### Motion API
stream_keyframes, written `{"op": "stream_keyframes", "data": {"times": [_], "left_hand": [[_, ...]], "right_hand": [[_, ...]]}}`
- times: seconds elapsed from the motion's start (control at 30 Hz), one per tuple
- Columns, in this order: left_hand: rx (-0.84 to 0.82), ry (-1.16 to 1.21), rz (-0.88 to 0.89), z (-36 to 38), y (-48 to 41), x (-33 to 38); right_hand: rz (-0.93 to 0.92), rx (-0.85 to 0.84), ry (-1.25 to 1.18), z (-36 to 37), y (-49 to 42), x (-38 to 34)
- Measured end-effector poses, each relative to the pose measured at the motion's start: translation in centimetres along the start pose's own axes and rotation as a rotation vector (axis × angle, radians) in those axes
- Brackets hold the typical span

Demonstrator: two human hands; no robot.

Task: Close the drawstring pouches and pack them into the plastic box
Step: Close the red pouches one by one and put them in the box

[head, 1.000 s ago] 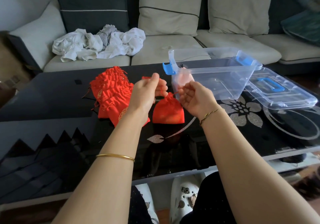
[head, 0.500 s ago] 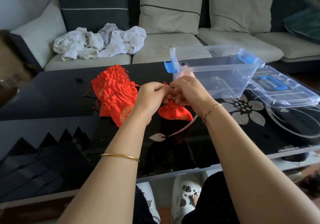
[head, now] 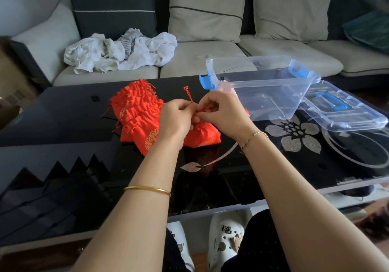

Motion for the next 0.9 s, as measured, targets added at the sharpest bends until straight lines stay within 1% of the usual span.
{"op": "stream_keyframes", "data": {"times": [0.13, 0.17, 0.23, 0.3, 0.4, 0.43, 0.5, 0.57, 0.7, 0.77, 0.9], "left_hand": [[0.041, 0.127, -0.062, -0.3, -0.1, -0.2], [0.047, 0.175, -0.073, -0.3, -0.1, -0.1], [0.044, 0.189, -0.067, -0.4, -0.2, 0.1], [0.022, 0.038, 0.02, -0.8, -0.2, 1.1], [-0.019, -0.261, 0.273, -0.6, 0.2, 3.9], [-0.029, -0.356, 0.351, -0.3, 0.3, 4.7], [-0.023, -0.487, 0.451, 0.1, 0.4, 5.4], [-0.002, -0.543, 0.486, 0.2, 0.4, 5.3], [-0.002, -0.566, 0.494, 0.2, 0.3, 5.0], [-0.008, -0.572, 0.504, 0.3, 0.3, 5.0], [-0.033, -0.57, 0.513, 0.6, 0.1, 4.9]], "right_hand": [[-0.067, 0.044, 0.163, 0.2, 0.0, -0.6], [-0.045, 0.038, 0.16, 0.3, -0.1, -0.4], [0.061, 0.008, 0.048, 0.2, -0.3, 0.6], [0.215, -0.051, -0.116, 0.5, -0.3, 2.2], [0.446, -0.152, -0.394, 1.5, 0.2, 4.5], [0.5, -0.175, -0.47, 1.8, 0.4, 4.9], [0.572, -0.205, -0.585, 2.2, 0.5, 5.3], [0.62, -0.242, -0.681, 2.6, 0.8, 5.4], [0.685, -0.339, -0.801, 3.4, 1.2, 5.5], [0.691, -0.373, -0.829, 3.6, 1.3, 5.5], [0.655, -0.405, -0.808, 3.5, 1.3, 5.4]]}}
Point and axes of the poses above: each hand's wrist, its own y-axis away from the middle knuckle, its own z-axis out of the palm, x = y × z, the point moved 10 cm from there along -y, towards the middle knuckle, and after that the axes turned 11 degrees about z, right-handed, at the moved point
